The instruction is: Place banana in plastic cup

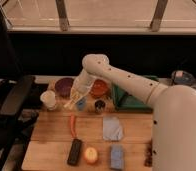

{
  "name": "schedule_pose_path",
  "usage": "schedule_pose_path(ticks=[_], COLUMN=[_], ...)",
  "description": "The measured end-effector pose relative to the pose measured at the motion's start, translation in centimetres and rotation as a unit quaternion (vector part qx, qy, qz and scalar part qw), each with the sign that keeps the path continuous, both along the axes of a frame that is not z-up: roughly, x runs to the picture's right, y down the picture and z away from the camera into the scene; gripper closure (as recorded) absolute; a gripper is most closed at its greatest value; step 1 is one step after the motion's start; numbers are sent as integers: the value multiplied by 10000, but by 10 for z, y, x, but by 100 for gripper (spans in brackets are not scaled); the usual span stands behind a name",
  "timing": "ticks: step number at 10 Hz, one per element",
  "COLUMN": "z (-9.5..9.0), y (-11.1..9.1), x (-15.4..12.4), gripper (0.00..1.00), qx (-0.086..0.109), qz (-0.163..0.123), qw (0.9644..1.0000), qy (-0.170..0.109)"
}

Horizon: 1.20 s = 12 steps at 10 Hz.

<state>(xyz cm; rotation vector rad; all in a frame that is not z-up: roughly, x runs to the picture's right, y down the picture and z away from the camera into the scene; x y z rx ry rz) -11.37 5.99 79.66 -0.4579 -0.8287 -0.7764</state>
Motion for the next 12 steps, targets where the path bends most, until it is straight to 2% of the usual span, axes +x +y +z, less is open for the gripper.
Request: schedule_pose_path(ticks=[1,2,5,8,10,12], z=[5,8,18,32,34,30], y=[4,5,-4,-19,-22,-33], x=[3,5,16,29,26,23], gripper=[62,54,24,20,20,20], qx=[-10,9,242,407,464,615], qz=[36,74,258,392,446,474], qw=[9999,9998,9986,9973,9970,9960], qy=[128,193,383,475,425,452])
